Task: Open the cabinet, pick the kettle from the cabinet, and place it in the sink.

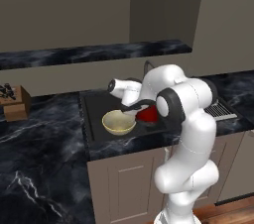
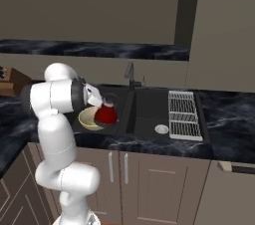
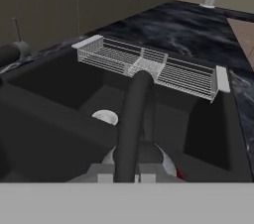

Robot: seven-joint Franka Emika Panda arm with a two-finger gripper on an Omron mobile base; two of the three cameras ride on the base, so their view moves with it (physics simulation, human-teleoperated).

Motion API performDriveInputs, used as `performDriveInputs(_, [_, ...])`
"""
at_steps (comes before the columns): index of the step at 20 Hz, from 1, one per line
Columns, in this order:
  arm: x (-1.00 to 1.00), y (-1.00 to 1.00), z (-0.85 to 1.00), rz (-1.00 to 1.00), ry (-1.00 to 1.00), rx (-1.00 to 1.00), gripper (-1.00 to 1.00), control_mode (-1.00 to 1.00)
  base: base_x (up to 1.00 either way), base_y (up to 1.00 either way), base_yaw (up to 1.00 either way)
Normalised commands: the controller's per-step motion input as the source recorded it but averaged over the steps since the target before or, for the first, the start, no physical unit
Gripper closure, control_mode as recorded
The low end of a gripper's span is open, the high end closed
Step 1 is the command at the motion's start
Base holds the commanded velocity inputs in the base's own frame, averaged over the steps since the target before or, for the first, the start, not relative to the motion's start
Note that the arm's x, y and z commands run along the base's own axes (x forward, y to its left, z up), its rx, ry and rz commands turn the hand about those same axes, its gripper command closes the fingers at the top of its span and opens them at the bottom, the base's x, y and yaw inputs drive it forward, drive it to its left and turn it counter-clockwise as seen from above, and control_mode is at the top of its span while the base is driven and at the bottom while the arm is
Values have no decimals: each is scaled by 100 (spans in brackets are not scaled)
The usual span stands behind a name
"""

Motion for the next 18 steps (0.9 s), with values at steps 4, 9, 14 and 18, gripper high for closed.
performDriveInputs(4, [8,-8,-16,0,0,-5,100,-100,0,0,0])
performDriveInputs(9, [6,-2,-22,0,0,0,100,-100,0,0,0])
performDriveInputs(14, [2,-2,-26,0,0,0,100,-100,0,0,0])
performDriveInputs(18, [-1,-2,-26,-1,0,-3,100,-100,0,0,0])
